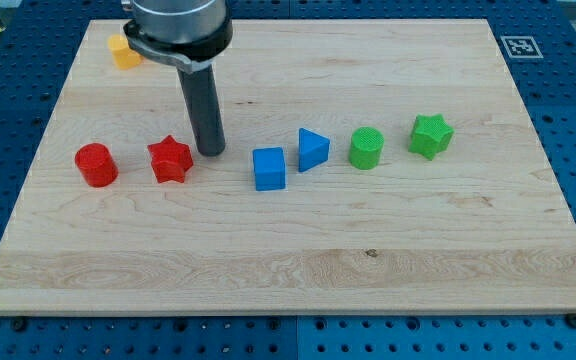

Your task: Move the blue cube to the right of the red star

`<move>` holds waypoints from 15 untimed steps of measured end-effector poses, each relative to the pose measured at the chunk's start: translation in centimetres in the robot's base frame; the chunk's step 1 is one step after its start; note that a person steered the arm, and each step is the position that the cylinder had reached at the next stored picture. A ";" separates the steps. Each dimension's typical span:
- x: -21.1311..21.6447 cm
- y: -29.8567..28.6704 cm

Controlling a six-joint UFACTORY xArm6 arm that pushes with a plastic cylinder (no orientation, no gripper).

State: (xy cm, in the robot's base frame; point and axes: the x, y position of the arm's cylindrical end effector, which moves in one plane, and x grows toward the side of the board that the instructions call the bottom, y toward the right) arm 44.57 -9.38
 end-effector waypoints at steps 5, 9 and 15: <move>17.1 3.9; 15.3 10.0; 2.4 10.5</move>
State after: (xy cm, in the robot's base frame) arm 46.97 1.16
